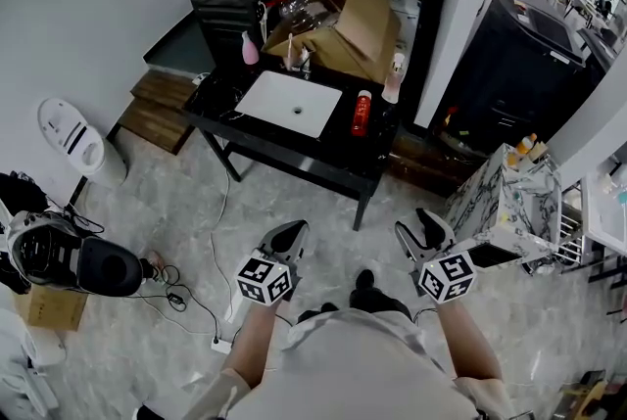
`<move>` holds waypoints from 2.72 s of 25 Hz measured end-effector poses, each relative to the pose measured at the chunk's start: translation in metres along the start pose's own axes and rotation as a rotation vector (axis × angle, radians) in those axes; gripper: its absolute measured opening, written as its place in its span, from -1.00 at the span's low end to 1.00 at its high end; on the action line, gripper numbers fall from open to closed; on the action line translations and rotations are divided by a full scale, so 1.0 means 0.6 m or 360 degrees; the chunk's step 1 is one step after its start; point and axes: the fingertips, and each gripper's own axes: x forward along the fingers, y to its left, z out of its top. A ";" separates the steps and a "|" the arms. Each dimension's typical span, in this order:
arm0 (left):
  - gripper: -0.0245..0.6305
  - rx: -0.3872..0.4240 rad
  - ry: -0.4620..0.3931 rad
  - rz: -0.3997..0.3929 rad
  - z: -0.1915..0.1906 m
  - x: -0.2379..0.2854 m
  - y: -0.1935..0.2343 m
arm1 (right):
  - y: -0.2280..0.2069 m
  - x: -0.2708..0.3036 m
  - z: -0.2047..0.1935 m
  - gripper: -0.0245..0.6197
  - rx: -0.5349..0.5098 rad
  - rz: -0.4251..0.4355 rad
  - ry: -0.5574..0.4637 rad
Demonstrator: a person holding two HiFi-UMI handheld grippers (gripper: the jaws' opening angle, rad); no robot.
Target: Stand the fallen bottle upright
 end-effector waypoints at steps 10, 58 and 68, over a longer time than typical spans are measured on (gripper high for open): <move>-0.91 -0.0006 0.0037 0.0040 0.016 0.051 0.057 | -0.037 0.088 0.004 -0.17 0.0032 0.0046 0.0044; -0.91 -0.0017 0.0151 0.0153 0.098 0.541 0.233 | -0.441 0.480 0.005 -0.12 0.0166 0.0240 0.0224; -0.91 0.0018 0.0202 -0.0036 0.126 0.602 0.314 | -0.452 0.543 0.014 -0.12 0.0202 0.0076 0.0252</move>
